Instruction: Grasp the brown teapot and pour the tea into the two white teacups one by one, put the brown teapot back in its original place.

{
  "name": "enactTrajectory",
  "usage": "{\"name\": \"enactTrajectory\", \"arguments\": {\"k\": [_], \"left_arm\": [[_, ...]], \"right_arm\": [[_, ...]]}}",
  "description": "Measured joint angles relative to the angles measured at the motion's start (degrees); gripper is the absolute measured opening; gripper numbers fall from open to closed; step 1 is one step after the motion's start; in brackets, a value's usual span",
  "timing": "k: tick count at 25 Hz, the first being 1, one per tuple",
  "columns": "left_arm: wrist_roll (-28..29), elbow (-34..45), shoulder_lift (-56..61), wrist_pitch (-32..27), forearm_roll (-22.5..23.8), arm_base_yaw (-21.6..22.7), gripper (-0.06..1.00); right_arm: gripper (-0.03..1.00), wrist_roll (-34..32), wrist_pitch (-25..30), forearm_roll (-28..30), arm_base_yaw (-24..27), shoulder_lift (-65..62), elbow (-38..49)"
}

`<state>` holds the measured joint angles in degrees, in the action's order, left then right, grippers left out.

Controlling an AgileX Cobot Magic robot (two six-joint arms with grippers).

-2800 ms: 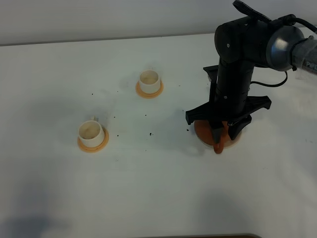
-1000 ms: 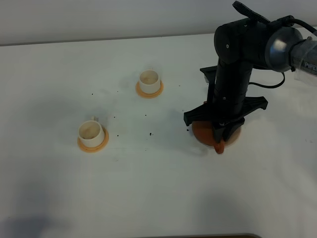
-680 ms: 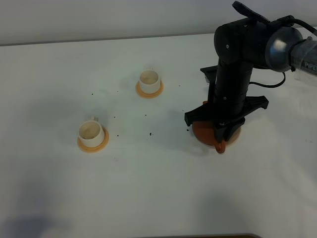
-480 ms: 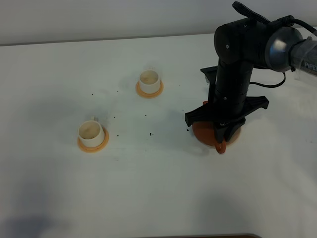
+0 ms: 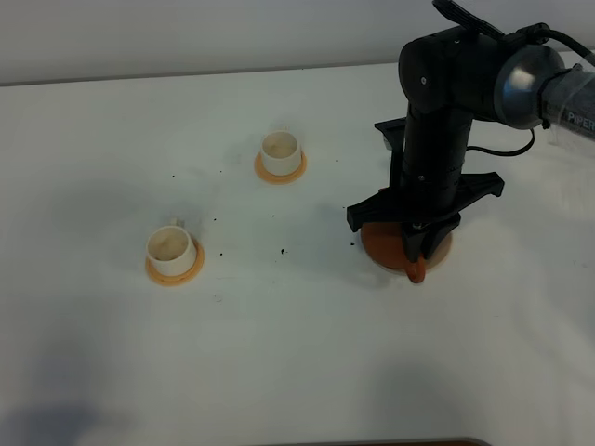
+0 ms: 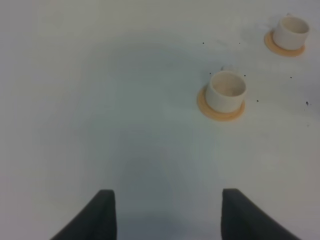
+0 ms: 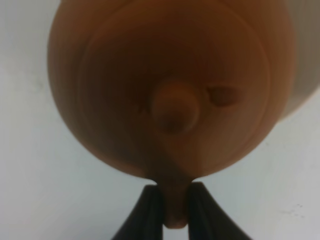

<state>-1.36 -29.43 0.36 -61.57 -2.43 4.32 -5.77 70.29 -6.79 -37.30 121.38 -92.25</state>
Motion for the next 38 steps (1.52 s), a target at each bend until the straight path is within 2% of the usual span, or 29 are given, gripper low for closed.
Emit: {"name": "enactTrajectory", "arguments": {"k": [25,28,34,38], "left_arm": [[-0.05,0.0,0.0,0.0,0.0,0.0,0.47],[-0.05,0.0,0.0,0.0,0.0,0.0,0.47],[-0.05,0.0,0.0,0.0,0.0,0.0,0.47],[-0.05,0.0,0.0,0.0,0.0,0.0,0.47]], "right_arm": [[0.12,0.07,-0.07,1.63,0.0,0.05,-0.7],[0.15,0.07,-0.12,1.63,0.0,0.05,-0.7],[0.29,0.07,-0.37,0.76,0.0,0.51,-0.97],[0.32,0.07,0.0,0.51,0.0,0.99,-1.04]]}}
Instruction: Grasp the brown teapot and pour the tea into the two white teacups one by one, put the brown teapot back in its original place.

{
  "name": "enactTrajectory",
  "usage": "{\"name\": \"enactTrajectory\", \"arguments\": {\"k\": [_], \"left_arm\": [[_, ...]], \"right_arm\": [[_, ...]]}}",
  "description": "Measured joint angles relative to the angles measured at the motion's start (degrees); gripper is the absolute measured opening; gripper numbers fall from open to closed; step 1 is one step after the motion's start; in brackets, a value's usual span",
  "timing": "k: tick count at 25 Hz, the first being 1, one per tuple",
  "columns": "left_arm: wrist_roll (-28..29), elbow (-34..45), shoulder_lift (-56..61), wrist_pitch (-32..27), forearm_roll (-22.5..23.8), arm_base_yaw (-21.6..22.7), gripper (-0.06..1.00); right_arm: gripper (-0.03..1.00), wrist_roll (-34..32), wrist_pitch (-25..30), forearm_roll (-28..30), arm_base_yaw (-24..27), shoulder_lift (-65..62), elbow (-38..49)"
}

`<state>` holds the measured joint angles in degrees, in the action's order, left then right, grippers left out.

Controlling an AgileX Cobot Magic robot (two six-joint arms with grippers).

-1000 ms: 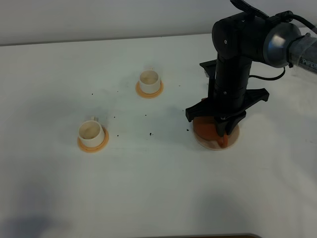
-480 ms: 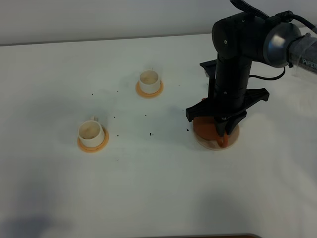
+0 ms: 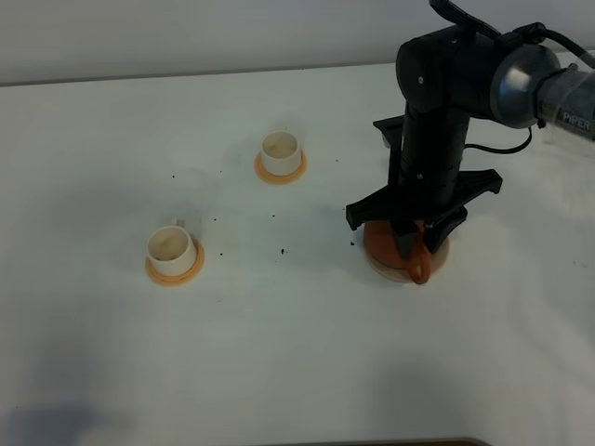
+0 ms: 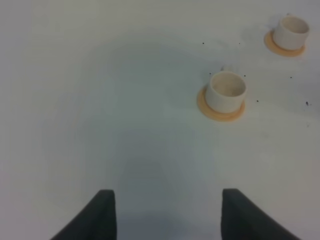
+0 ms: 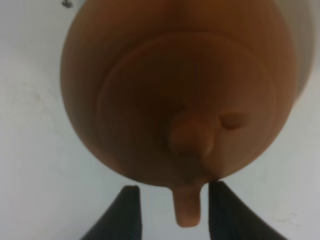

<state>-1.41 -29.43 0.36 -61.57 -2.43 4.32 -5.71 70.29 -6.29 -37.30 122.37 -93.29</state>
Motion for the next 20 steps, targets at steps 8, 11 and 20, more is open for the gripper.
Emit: {"name": "enactTrajectory", "arguments": {"k": [8,11,20], "left_arm": [[0.0,0.0,0.0,0.0,0.0,0.0,0.47],[0.0,0.0,0.0,0.0,0.0,0.0,0.47],[0.05,0.0,0.0,0.0,0.0,0.0,0.47]], "right_arm": [[0.32,1.35,0.12,-0.04,-0.05,0.08,0.0],[0.31,2.25,0.2,-0.04,-0.05,0.08,0.0],[0.31,3.33,0.12,-0.41,-0.05,0.08,1.11]]}}
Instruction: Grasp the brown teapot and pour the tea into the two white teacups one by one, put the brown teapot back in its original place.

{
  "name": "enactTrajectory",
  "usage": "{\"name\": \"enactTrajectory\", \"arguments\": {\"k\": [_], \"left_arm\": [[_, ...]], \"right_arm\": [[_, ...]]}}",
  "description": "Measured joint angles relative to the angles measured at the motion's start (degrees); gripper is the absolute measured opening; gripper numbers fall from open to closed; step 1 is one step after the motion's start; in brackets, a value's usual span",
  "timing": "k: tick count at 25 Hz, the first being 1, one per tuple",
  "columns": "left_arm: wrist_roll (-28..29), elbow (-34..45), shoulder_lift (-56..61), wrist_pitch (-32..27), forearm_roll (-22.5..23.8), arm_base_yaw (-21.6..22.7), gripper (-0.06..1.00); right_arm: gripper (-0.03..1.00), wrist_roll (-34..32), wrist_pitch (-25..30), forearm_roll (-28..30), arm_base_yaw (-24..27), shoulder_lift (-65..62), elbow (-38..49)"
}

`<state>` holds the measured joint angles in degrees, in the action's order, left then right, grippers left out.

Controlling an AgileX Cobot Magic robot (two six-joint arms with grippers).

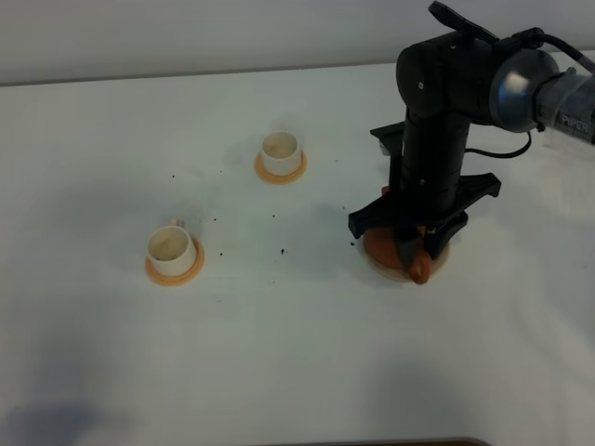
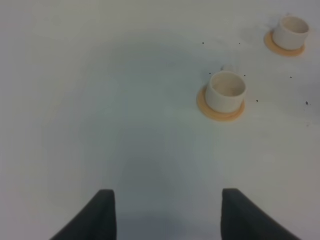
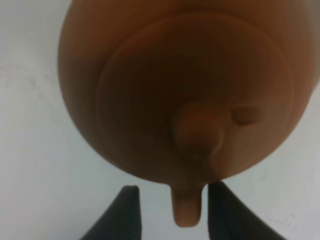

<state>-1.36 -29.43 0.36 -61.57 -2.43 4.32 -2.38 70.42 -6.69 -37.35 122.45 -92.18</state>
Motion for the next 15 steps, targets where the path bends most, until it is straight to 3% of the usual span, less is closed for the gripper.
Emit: {"name": "enactTrajectory", "arguments": {"k": [15], "left_arm": [[0.0,0.0,0.0,0.0,0.0,0.0,0.47]], "right_arm": [[0.26,1.0,-0.21,2.09,0.0,0.07,0.06]]}}
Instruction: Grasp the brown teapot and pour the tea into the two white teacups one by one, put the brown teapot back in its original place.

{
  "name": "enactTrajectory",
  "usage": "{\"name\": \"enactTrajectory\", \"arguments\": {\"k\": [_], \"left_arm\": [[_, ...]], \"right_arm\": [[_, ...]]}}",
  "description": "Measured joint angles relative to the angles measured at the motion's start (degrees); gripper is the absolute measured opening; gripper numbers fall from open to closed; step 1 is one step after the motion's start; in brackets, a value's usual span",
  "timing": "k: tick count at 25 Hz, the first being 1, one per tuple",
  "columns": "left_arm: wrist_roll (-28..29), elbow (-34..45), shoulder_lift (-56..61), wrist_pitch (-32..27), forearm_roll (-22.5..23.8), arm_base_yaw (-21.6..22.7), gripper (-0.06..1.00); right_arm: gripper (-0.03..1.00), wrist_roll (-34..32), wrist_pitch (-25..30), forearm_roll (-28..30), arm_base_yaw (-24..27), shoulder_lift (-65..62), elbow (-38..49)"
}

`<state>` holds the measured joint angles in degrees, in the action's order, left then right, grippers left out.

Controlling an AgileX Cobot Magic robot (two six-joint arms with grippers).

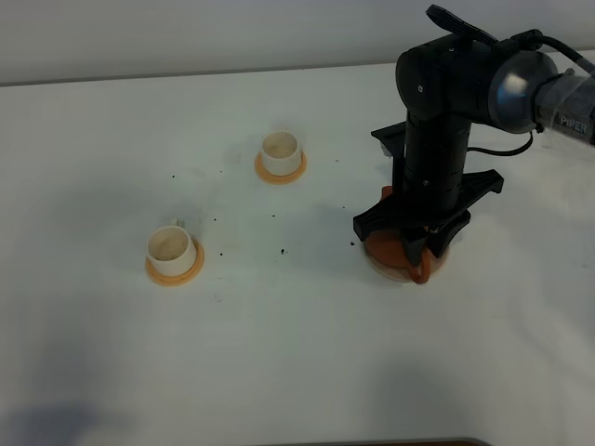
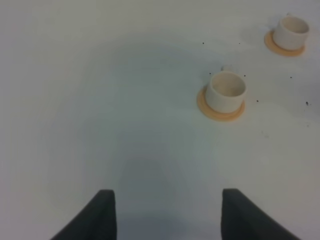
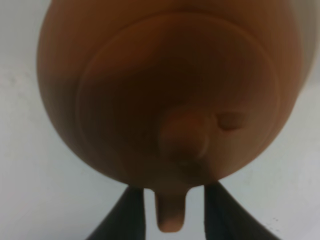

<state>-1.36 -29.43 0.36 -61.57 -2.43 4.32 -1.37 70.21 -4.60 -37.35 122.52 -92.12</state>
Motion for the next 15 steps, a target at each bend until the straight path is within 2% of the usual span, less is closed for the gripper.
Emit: {"name": "enactTrajectory", "arguments": {"k": [15], "left_arm": [[-0.06,0.0,0.0,0.0,0.0,0.0,0.47]], "right_arm": [[0.24,1.02,0.29,0.35,0.0,1.38,0.0]]}}
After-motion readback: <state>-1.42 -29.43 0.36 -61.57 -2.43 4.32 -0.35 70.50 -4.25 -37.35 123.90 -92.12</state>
